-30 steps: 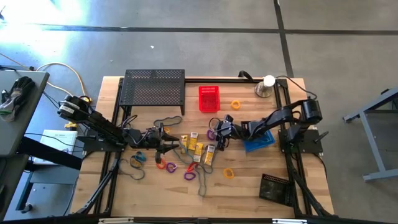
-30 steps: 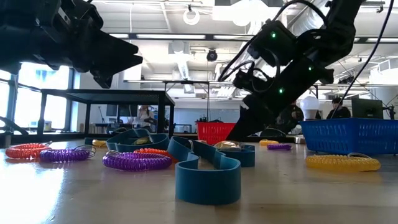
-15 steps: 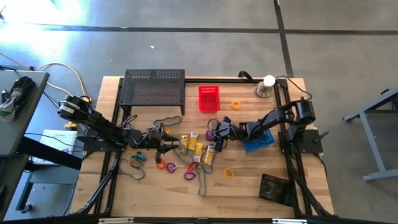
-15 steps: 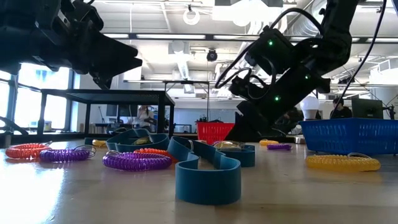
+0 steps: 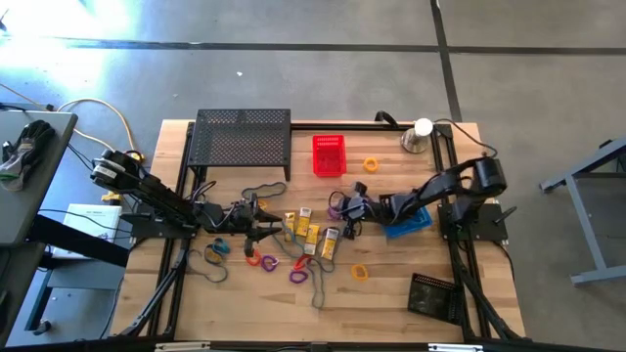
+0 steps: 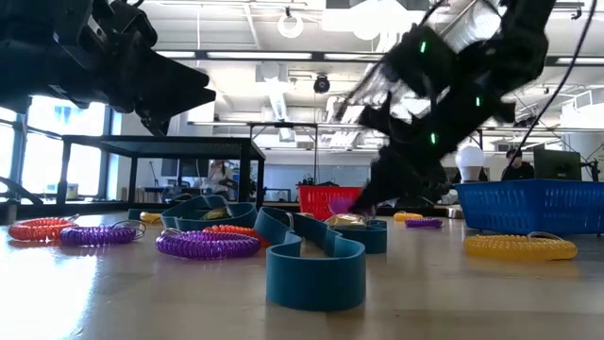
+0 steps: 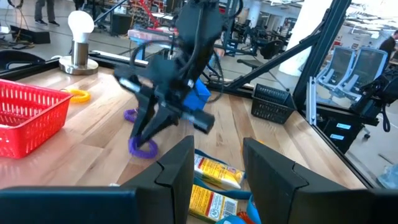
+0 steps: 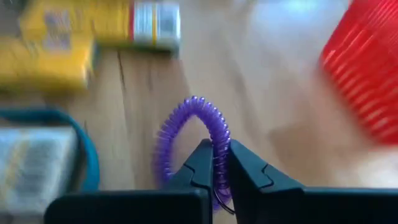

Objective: Pick & Place Office Desk Supplies
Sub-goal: Put the violet spring keychain into the red bin

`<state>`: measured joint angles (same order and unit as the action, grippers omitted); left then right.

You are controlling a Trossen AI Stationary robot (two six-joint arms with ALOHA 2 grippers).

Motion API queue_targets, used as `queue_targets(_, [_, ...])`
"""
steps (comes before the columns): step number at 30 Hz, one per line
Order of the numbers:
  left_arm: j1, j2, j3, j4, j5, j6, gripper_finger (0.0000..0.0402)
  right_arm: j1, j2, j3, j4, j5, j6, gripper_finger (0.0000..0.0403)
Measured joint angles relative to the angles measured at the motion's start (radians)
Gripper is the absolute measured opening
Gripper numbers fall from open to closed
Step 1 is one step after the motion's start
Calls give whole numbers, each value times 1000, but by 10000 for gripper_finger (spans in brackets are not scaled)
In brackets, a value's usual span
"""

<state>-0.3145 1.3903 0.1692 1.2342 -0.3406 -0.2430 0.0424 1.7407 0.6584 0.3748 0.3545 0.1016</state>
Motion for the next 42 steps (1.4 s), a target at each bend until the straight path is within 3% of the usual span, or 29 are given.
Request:
queue_targets(10, [0, 0, 0, -2, 0, -1, 133, -64, -274, 5, 25, 149, -244, 14])
queue_targets(15, [8, 0, 0, -2, 0, 0, 133, -177, -323, 20, 14, 131, -263, 13])
queue_targets(17, [15, 0, 0, -1, 0, 0, 133, -224, -323, 46, -27, 69, -254, 13])
queue_targets(20, [26, 0, 0, -1, -1, 0, 133, -278, -279, 111, -90, -32, -222, 13])
queue_targets(33, [33, 0, 0, -7, 0, 0, 133, -389, 18, 398, -351, -21, -126, 13])
queue_targets(42, [33, 0, 0, -74, 0, -49, 133, -422, 97, 432, -367, -37, -105, 22])
